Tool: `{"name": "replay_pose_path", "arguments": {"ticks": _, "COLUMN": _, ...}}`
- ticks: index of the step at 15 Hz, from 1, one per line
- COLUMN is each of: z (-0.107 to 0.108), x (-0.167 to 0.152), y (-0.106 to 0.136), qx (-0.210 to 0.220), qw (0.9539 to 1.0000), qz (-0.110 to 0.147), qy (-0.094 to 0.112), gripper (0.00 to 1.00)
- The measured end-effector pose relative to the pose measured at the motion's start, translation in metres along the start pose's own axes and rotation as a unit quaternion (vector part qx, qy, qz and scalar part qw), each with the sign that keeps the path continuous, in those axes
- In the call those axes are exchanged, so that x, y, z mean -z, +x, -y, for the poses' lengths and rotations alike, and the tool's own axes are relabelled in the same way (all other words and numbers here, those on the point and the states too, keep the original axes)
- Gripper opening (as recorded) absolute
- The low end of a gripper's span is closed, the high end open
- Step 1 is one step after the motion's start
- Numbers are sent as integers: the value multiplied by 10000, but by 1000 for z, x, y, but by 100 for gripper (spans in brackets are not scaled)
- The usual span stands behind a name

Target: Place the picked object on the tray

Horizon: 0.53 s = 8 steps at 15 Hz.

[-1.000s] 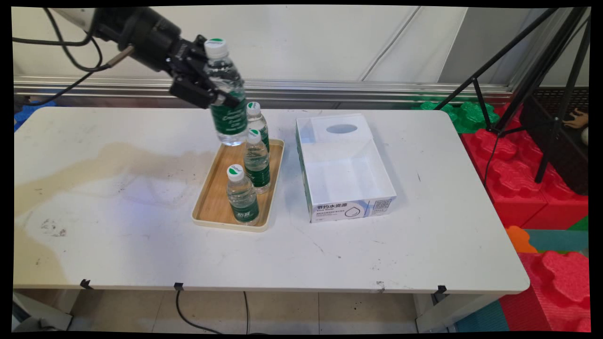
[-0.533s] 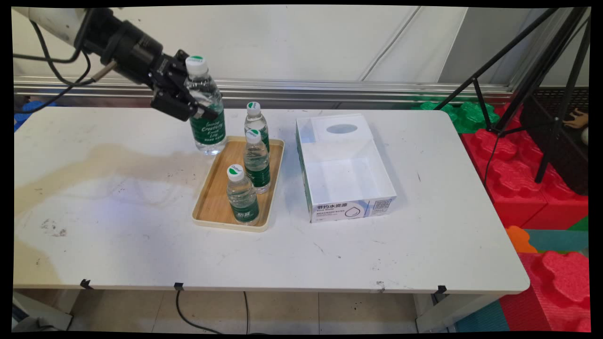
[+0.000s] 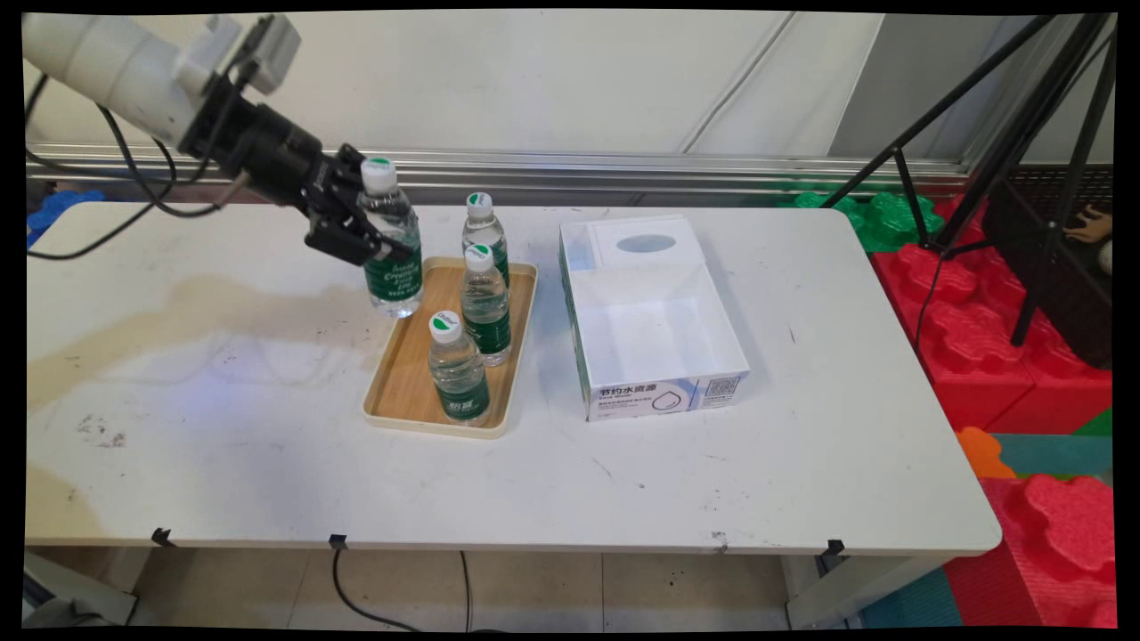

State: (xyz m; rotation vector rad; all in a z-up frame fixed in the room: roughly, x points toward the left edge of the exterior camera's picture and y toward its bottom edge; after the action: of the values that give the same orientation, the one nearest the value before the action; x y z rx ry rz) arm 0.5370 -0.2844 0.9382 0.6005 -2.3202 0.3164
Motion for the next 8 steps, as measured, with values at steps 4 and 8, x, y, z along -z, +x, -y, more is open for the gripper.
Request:
{"name": "replay_pose_path", "arguments": {"ticks": 4, "z": 4, "x": -24, "y": -19, "qx": 34, "qw": 10000, "qz": 32, "qy": 32, "gripper": 0}}
{"name": "replay_pose_path", "arguments": {"ticks": 8, "z": 9, "x": -48, "y": -34, "qx": 7, "qw": 10000, "qz": 44, "qy": 65, "gripper": 0}}
